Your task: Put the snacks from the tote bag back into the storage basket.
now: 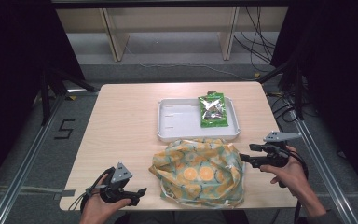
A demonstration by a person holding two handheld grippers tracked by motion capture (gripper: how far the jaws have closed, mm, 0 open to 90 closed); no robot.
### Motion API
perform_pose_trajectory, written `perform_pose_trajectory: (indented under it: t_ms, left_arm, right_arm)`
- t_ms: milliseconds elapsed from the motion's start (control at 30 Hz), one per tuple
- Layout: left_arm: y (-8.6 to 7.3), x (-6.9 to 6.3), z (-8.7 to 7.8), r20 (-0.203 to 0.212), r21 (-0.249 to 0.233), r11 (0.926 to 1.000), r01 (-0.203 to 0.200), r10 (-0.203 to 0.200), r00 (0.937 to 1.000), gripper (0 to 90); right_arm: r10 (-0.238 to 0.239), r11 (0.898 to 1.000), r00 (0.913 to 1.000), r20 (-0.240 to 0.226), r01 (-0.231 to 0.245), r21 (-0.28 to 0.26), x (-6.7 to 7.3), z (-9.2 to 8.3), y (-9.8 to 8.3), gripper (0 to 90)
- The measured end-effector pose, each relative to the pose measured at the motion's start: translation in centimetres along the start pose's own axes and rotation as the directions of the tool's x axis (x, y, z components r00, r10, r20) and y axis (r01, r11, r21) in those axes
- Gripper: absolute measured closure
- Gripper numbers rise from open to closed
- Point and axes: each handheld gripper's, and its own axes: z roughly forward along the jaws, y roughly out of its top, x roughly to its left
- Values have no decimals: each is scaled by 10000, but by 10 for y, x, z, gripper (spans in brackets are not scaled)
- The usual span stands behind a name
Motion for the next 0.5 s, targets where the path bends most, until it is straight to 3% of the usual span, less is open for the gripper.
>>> perform_pose_trajectory:
  t_ms: [67,133,233,267,300,367,400,467,500]
  left_arm:
    - [0,0,0,27,-1,10000,2,-2,10000,201]
    - [0,0,0,-36,15,9999,-111,111,9999,201]
    - [0,0,0,7,2,10000,15,-15,10000,202]
    - [0,0,0,15,20,10000,-15,15,10000,201]
    - [0,1,-1,-19,19,10000,-81,81,10000,201]
    - [0,1,-1,-25,21,9998,-208,209,9998,202]
    - [0,1,-1,-25,30,9998,-189,189,9998,202]
    - [0,1,-1,-36,30,9998,-175,175,9998,201]
    - [0,1,0,-16,20,9999,-110,111,9999,201]
  right_arm:
    - [100,9999,9999,45,-100,110,1,-2,-4,340]
    - [492,9984,9988,33,-492,285,3,-4,-8,339]
    - [429,9987,9991,-69,-428,265,3,-6,-12,335]
    - [326,9994,9993,160,-328,112,3,-8,-17,330]
    - [39,9999,10000,48,-40,161,1,-9,-18,329]
    - [292,9995,9995,153,-294,143,3,-10,-20,328]
    - [480,9986,9988,-12,-479,241,4,-11,-22,325]
    - [477,9980,9986,242,-486,399,6,-15,-28,322]
    - [234,9991,9996,135,-238,355,4,-14,-29,320]
